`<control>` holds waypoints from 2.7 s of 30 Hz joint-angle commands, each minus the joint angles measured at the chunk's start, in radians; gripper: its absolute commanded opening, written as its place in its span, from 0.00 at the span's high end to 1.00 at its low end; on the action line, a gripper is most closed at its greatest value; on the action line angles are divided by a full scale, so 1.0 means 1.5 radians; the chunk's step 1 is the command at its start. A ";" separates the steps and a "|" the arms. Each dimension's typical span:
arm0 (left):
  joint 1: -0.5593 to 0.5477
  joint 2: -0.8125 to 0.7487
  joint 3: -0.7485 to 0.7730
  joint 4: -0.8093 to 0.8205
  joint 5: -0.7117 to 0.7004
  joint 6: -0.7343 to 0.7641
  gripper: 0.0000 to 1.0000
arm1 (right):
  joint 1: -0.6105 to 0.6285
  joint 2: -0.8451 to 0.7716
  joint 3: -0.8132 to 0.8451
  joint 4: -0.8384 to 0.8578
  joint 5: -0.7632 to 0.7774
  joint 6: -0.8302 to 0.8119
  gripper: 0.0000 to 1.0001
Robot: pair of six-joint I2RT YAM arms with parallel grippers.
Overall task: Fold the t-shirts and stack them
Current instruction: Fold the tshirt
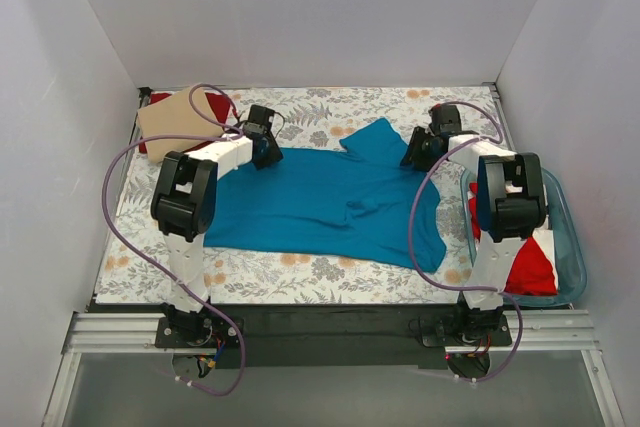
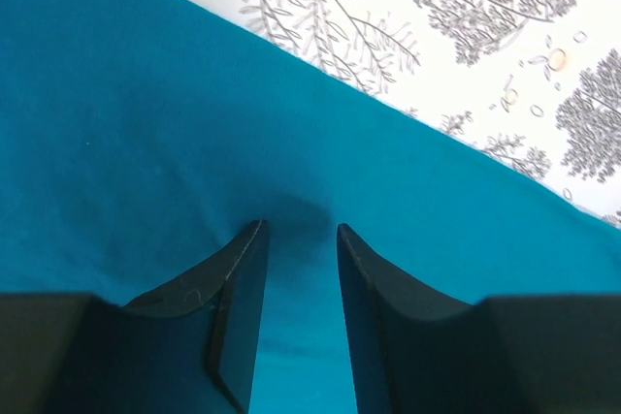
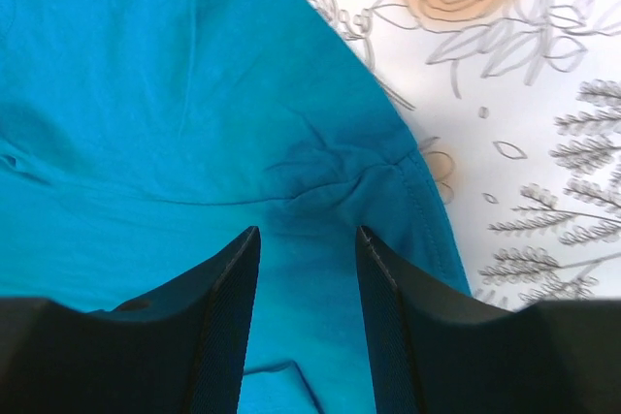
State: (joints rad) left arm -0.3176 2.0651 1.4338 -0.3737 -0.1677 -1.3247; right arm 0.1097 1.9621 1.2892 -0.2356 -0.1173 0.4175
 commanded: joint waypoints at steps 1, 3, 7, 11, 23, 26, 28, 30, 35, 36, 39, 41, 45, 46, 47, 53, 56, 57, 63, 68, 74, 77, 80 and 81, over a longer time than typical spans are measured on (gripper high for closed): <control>-0.011 -0.023 -0.008 -0.015 0.036 -0.008 0.66 | -0.019 -0.021 -0.024 -0.026 0.028 -0.012 0.49; -0.011 -0.028 0.006 -0.016 0.033 -0.005 0.66 | -0.022 -0.024 -0.025 -0.026 0.028 -0.018 0.49; -0.009 -0.019 0.069 -0.041 -0.003 0.014 0.64 | -0.026 -0.038 -0.023 -0.031 0.039 -0.022 0.49; 0.023 0.017 0.176 -0.102 -0.088 0.035 0.64 | -0.028 -0.049 -0.021 -0.035 0.035 -0.026 0.48; 0.076 0.185 0.403 -0.217 -0.206 0.097 0.69 | -0.028 -0.067 0.005 -0.036 0.003 -0.029 0.48; 0.077 0.216 0.437 -0.239 -0.221 0.098 0.69 | -0.028 -0.075 0.014 -0.036 -0.009 -0.029 0.47; 0.078 0.226 0.444 -0.247 -0.230 0.096 0.70 | -0.028 -0.082 0.020 -0.035 -0.014 -0.031 0.47; 0.078 0.228 0.438 -0.244 -0.243 0.095 0.70 | -0.029 -0.088 0.024 -0.036 -0.014 -0.033 0.47; 0.079 0.225 0.426 -0.241 -0.259 0.092 0.70 | -0.029 -0.096 0.028 -0.036 -0.019 -0.033 0.47; 0.079 0.220 0.423 -0.239 -0.259 0.091 0.70 | -0.028 -0.096 0.028 -0.035 -0.020 -0.033 0.47; 0.079 0.205 0.407 -0.232 -0.271 0.090 0.70 | -0.028 -0.095 0.028 -0.035 -0.021 -0.032 0.47; 0.079 0.199 0.401 -0.232 -0.280 0.089 0.70 | -0.028 -0.095 0.026 -0.034 -0.024 -0.032 0.47; 0.079 0.188 0.397 -0.231 -0.287 0.093 0.69 | -0.029 -0.098 0.025 -0.031 -0.026 -0.033 0.47; 0.079 0.183 0.396 -0.232 -0.288 0.089 0.69 | -0.028 -0.098 0.023 -0.032 -0.028 -0.032 0.47; 0.079 0.179 0.394 -0.231 -0.289 0.089 0.69 | -0.028 -0.099 0.022 -0.030 -0.029 -0.032 0.47; 0.079 0.156 0.375 -0.220 -0.293 0.087 0.68 | -0.028 -0.100 0.016 -0.026 -0.030 -0.031 0.47; 0.079 0.150 0.367 -0.220 -0.300 0.087 0.67 | -0.028 -0.100 0.014 -0.024 -0.031 -0.030 0.47; 0.079 0.147 0.364 -0.220 -0.302 0.087 0.67 | -0.028 -0.101 0.014 -0.024 -0.031 -0.031 0.47; 0.079 0.164 0.367 -0.221 -0.312 0.098 0.66 | -0.028 -0.101 0.013 -0.024 -0.033 -0.030 0.47; 0.079 0.195 0.394 -0.244 -0.308 0.100 0.66 | -0.028 -0.102 0.012 -0.024 -0.033 -0.031 0.47; 0.079 0.208 0.391 -0.241 -0.298 0.101 0.63 | -0.028 -0.101 0.015 -0.023 -0.031 -0.032 0.47; 0.079 0.213 0.391 -0.242 -0.292 0.100 0.65 | -0.028 -0.099 0.016 -0.023 -0.033 -0.033 0.47; 0.079 0.220 0.387 -0.242 -0.282 0.101 0.72 | -0.029 -0.094 0.018 -0.023 -0.034 -0.033 0.47; 0.079 0.220 0.384 -0.241 -0.280 0.100 0.76 | -0.029 -0.094 0.019 -0.023 -0.034 -0.033 0.47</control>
State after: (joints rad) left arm -0.2020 2.4008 1.9923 -0.7288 -0.5873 -1.1820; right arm 0.0719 1.8538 1.2961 -0.2886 -0.1604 0.3847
